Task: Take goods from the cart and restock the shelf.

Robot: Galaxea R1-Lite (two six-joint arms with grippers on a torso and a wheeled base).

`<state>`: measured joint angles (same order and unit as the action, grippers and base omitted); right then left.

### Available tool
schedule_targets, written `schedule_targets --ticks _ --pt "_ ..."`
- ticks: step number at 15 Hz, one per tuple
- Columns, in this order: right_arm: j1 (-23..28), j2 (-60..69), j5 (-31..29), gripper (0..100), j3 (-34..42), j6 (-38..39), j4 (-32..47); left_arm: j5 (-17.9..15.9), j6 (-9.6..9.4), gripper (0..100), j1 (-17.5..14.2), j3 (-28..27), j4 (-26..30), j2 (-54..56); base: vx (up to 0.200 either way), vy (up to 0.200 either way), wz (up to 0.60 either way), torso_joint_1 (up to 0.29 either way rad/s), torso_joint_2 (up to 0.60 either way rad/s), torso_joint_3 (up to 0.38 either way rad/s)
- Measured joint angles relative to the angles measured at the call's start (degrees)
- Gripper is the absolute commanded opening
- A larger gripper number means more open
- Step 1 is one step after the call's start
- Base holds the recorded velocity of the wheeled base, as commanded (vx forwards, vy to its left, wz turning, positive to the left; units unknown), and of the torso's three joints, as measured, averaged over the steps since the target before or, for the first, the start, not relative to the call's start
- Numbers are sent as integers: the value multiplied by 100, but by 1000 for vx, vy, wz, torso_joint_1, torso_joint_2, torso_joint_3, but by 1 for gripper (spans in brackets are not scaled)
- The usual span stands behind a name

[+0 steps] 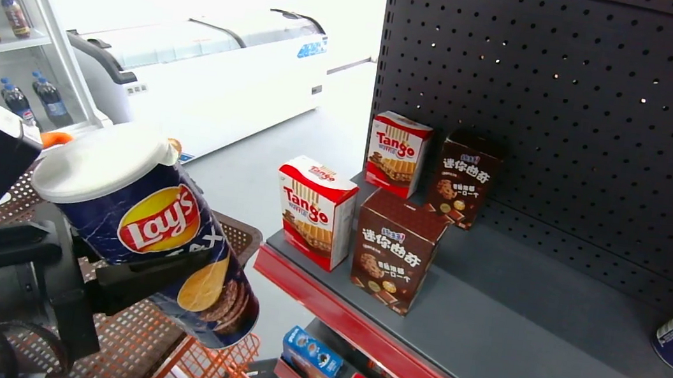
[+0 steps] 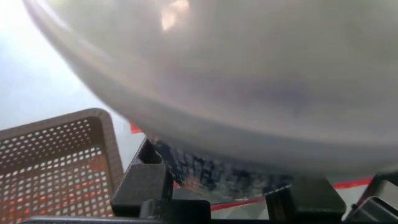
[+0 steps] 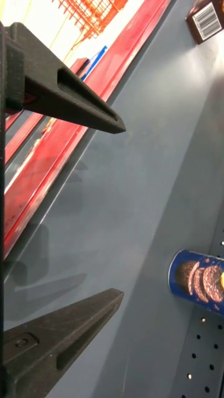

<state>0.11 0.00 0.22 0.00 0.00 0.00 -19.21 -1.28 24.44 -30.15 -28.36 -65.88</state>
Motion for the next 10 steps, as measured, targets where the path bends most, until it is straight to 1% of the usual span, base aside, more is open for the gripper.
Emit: schedule_targets --ticks 1,2,4,7,8,10 --pt "-1 2 24 100 0 -2 0 -119 -5 0 -5 -44 2 -18 0 0 0 0 0 0" --pt "-1 2 35 100 0 -5 0 -251 -49 0 2 -72 6 -40 0 0 0 0 0 0" --pt "-4 2 38 100 -5 -7 0 -339 -183 0 39 -83 9 -112 0 0 0 0 0 0" --pt "-1 2 38 100 -5 -7 0 -475 -644 0 72 -152 -5 -407 0 0 0 0 0 0" --pt "0 2 40 100 -5 -5 0 -508 -706 0 77 -185 -5 -495 0 0 0 0 0 0" --pt "0 2 38 100 0 -7 0 -547 -730 0 80 -301 -13 -645 0 0 0 0 0 0"
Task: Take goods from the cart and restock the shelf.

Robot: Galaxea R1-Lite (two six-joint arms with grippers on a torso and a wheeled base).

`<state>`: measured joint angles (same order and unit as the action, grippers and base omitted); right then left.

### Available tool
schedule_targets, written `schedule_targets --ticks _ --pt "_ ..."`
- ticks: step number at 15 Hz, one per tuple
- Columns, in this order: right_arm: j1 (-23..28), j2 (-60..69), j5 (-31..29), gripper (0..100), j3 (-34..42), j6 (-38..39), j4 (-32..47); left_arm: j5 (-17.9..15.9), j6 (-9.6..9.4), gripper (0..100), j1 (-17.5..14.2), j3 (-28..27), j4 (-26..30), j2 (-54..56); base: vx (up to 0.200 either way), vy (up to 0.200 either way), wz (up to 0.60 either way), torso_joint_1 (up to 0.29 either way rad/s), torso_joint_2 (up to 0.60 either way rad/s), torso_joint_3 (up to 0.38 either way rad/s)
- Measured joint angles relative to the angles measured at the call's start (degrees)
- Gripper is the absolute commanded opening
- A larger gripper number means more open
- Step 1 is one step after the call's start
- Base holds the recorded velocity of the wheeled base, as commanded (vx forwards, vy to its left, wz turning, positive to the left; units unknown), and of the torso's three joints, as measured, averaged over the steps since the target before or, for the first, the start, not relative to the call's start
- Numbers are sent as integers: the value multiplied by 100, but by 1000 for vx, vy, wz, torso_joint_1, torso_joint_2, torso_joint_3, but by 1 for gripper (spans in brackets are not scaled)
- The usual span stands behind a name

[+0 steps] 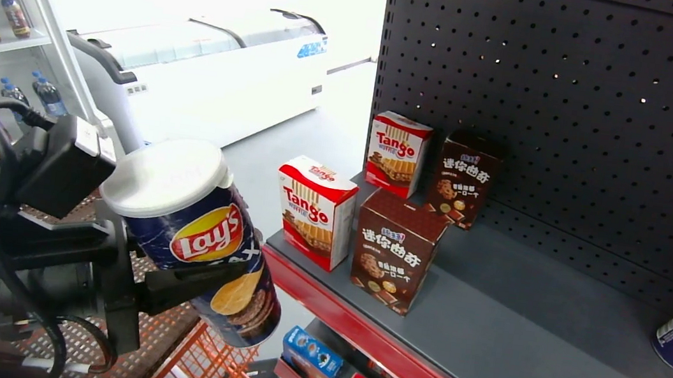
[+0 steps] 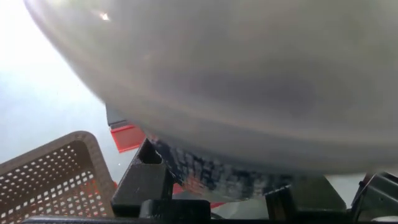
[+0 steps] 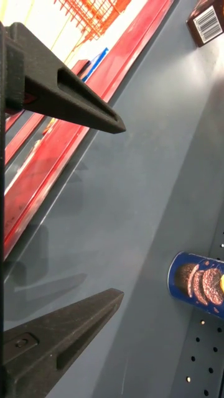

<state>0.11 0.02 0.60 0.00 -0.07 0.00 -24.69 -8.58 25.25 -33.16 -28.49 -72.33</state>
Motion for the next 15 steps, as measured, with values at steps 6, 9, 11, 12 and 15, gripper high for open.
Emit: schedule_targets --ticks 6,9,11,12,15 --pt "-4 0 0 100 0 0 0 -213 10 0 201 -212 2 -206 0 0 0 0 0 0" --pt "0 0 6 100 0 0 0 -224 22 0 347 -217 6 -212 0 0 -200 -1 -1 1" --pt "-1 0 9 100 0 0 0 -224 22 0 438 -204 11 -215 0 0 -600 0 0 2" --pt "0 0 9 100 0 0 -7 -266 22 0 460 -201 -6 -210 0 0 -600 7 -2 -2" --pt "-4 0 6 100 0 0 0 -567 33 0 444 -199 17 -221 0 0 -600 3 2 4"
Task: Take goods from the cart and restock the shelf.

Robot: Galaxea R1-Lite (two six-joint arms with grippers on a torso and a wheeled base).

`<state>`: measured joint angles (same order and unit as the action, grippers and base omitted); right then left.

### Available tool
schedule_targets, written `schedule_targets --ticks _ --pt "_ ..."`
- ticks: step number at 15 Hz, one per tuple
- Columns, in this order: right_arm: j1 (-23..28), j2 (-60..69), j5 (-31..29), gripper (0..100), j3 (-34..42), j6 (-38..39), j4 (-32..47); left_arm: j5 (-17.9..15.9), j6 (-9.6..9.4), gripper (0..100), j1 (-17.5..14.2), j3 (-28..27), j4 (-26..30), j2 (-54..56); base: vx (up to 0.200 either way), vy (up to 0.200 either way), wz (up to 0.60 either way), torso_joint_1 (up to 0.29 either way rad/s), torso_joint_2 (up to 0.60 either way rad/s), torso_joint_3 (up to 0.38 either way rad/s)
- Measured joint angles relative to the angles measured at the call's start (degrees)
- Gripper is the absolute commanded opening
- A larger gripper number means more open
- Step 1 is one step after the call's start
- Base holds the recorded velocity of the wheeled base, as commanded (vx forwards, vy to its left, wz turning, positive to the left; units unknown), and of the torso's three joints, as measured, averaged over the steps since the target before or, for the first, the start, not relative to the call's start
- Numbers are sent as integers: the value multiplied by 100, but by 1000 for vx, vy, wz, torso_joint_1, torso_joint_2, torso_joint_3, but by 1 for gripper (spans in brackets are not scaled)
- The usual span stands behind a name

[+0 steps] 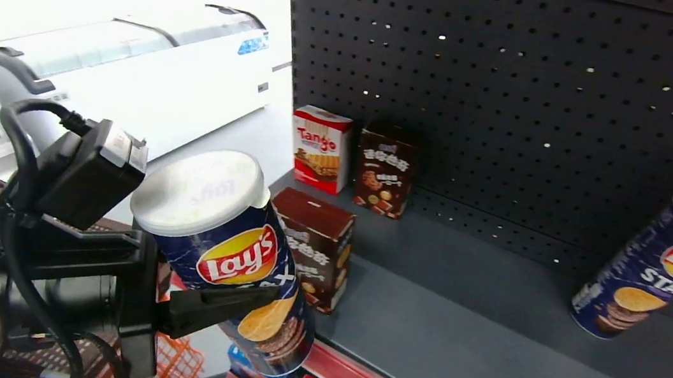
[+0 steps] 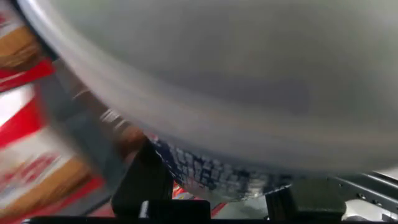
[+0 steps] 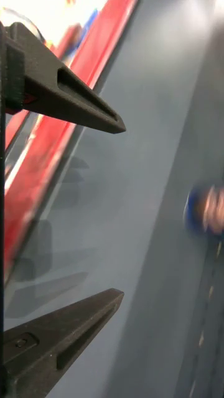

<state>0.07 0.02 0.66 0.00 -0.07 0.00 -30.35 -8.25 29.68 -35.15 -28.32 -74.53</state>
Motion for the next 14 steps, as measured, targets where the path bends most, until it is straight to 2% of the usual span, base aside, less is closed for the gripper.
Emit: schedule_targets --ticks 5,12,14 --pt "0 0 2 100 0 0 0 -2 2 0 -24 9 -4 0 0 0 -600 0 2 3" --pt "0 0 2 100 0 0 2 4 7 0 -59 12 -4 11 0 0 0 0 0 0" --pt "0 0 2 100 0 0 0 1 11 0 -94 26 -4 23 0 0 -600 -2 -2 2"
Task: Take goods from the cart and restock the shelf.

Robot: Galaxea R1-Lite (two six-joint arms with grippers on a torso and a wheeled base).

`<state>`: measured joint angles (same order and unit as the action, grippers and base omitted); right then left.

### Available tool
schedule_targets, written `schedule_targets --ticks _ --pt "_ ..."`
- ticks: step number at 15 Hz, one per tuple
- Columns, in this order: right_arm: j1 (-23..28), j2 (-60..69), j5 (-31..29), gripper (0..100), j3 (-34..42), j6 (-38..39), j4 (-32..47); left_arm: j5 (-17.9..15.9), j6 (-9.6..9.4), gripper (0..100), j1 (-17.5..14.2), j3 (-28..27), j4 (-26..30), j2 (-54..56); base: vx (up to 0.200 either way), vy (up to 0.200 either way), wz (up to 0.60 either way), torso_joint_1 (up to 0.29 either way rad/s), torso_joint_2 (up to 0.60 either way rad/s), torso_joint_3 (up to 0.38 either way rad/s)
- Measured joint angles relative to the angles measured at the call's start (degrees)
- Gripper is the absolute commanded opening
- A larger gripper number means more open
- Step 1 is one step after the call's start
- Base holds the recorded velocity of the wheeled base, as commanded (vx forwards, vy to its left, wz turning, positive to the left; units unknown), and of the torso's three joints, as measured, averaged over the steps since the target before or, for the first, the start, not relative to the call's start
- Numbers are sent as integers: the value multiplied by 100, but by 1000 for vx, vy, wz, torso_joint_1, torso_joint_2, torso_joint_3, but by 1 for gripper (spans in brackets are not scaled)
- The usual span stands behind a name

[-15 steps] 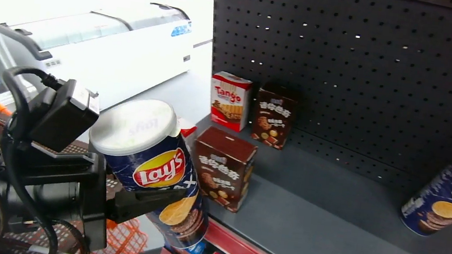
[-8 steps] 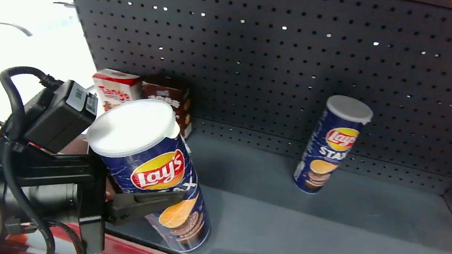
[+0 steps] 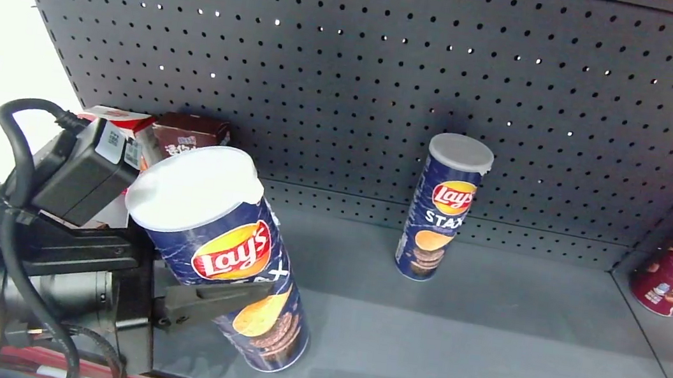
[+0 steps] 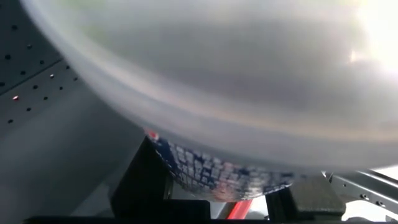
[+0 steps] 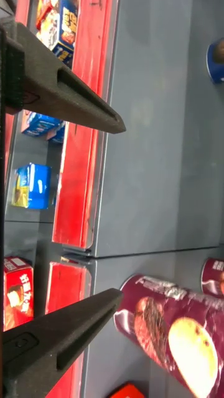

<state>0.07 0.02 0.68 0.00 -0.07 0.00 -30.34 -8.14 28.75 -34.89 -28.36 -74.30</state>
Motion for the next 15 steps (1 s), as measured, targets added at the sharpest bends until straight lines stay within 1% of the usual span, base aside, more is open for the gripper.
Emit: schedule_targets --ticks 1,6,12,15 --pt "4 0 0 100 0 0 0 0 5 0 -6 6 4 7 0 0 -600 -7 -2 2" --pt "-2 0 -2 100 0 0 11 0 7 0 -15 22 -9 33 0 0 0 0 0 0" --pt "6 0 0 100 0 0 0 0 7 0 -160 85 9 184 0 0 0 0 0 0" --pt "0 0 33 100 0 -15 0 -1 2 0 -157 102 28 261 0 0 0 0 0 0"
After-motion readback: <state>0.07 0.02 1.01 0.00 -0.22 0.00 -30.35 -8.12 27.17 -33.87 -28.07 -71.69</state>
